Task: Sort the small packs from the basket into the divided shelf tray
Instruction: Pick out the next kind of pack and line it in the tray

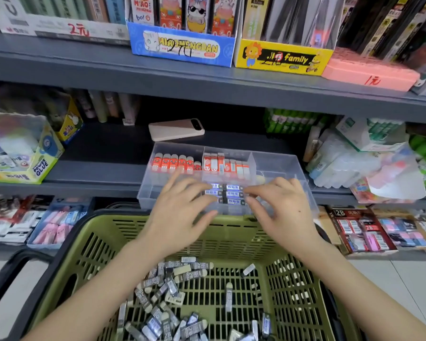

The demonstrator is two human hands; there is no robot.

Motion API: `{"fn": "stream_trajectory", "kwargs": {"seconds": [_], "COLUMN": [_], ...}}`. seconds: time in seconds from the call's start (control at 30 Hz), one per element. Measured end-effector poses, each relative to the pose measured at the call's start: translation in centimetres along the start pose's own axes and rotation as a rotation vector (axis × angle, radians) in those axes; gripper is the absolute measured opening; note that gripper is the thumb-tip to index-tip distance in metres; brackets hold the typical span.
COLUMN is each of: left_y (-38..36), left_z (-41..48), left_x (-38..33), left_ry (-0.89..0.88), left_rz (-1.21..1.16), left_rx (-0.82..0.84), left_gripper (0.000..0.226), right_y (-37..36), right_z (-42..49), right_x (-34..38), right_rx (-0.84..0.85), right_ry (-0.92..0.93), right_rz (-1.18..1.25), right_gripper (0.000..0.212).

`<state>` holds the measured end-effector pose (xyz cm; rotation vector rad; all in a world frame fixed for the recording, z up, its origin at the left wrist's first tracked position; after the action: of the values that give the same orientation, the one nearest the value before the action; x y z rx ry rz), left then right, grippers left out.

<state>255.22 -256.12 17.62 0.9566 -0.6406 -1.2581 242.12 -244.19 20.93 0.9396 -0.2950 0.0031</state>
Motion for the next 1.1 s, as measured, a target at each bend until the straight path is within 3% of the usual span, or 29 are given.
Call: {"fn": "stream_trajectory", "kwargs": {"seconds": [0.13, 0.27, 0.33, 0.4, 0.53, 0.6, 0.7, 0.77, 0.93, 1.1], "left_y": [2.1, 2.6, 2.6, 2.6, 2.1, 1.8, 1.0, 0.2, -1.0, -1.4], "left_z": [-4.1, -8.2, -9.8, -11.1, -12.5, -13.0, -13.7, -14.0, -14.1, -14.4], "left_x": [0.7, 1.3, 1.5, 1.6, 1.5, 1.6, 2.4, 2.8, 3.0, 3.7], "left_ry": [0.041, 0.074, 0.094, 0.126, 0.234, 0.313, 0.497, 0.599, 0.702, 0.823], "left_rz": [-0.025, -0.016, -0.012, -0.012, -0.061, -0.097, -0.146, -0.196, -0.324, -0.425], "left_rx": [-0.123, -0.093, -0.053, -0.017, 0.081, 0.125, 0.177, 0.228, 0.310, 0.351], "left_gripper": [0.026, 0.024, 0.024, 0.025, 0.030, 0.030, 0.012, 0.014, 0.016, 0.012], "right_y": [-0.4, -6.1, -9.2, -11.6, -15.2, -16.3, -17.4, -17.7, -19.0, -21.5], "right_z": [-4.7, -10.2, -13.3, -15.6, -18.6, -19.0, -19.4, -19.0, -15.4, -14.3], "right_x": [1.5, 1.3, 0.9, 0.5, -0.4, -0.7, -0.7, -0.5, 1.7, 2.3], "right_rx": [0.045, 0.606, 0.842, 0.929, 0.928, 0.871, 0.790, 0.729, 0.578, 0.735], "right_ry": [-0.057, -0.363, -0.439, -0.526, -0.816, -0.874, -0.919, -0.879, -0.549, -0.402], "right_rz": [0.256, 0.407, 0.274, 0.114, 0.060, 0.080, 0.165, 0.205, 0.301, -0.028], "right_gripper": [0.021, 0.014, 0.020, 0.028, 0.043, 0.043, 0.037, 0.034, 0.037, 0.033]}}
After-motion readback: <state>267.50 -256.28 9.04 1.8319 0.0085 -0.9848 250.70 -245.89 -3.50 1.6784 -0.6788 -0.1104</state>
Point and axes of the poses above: each hand's wrist, its own z-axis towards the middle knuckle, its own y-axis out of the back of the hand, x = y × z, the point moved 5 cm from there along z, towards the middle knuckle, and after that the axes turned 5 degrees about z, right-handed, at the moved point
